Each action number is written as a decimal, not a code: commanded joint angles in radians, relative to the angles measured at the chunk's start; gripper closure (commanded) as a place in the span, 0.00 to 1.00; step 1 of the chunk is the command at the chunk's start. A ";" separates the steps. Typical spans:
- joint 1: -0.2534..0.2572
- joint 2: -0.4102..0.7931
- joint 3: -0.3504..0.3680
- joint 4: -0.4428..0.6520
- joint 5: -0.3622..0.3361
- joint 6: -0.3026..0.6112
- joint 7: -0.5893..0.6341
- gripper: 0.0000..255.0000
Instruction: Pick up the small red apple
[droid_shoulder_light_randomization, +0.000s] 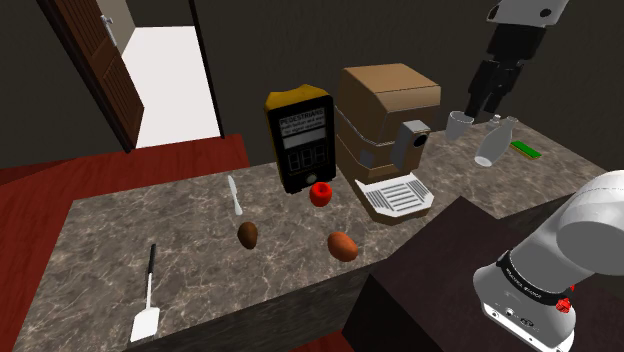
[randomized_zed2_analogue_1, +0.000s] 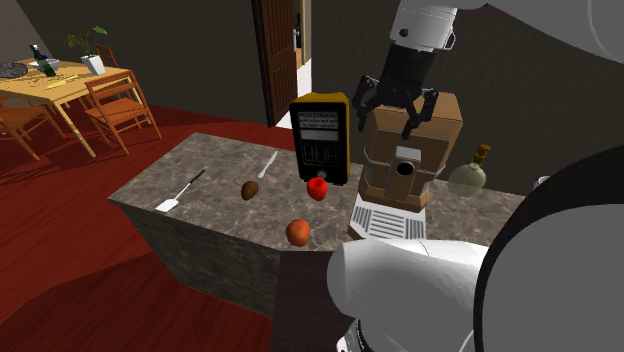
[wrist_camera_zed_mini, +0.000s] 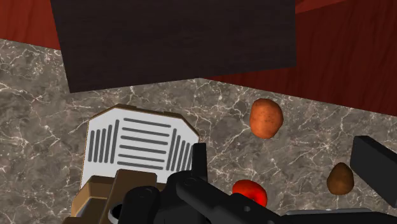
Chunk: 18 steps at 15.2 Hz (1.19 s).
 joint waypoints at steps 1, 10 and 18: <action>0.000 0.000 0.000 0.000 0.000 0.000 0.000 0.00; 0.042 0.177 0.086 -0.129 0.011 0.367 0.000 0.00; 0.067 0.438 0.158 -0.138 -0.008 0.690 0.021 0.00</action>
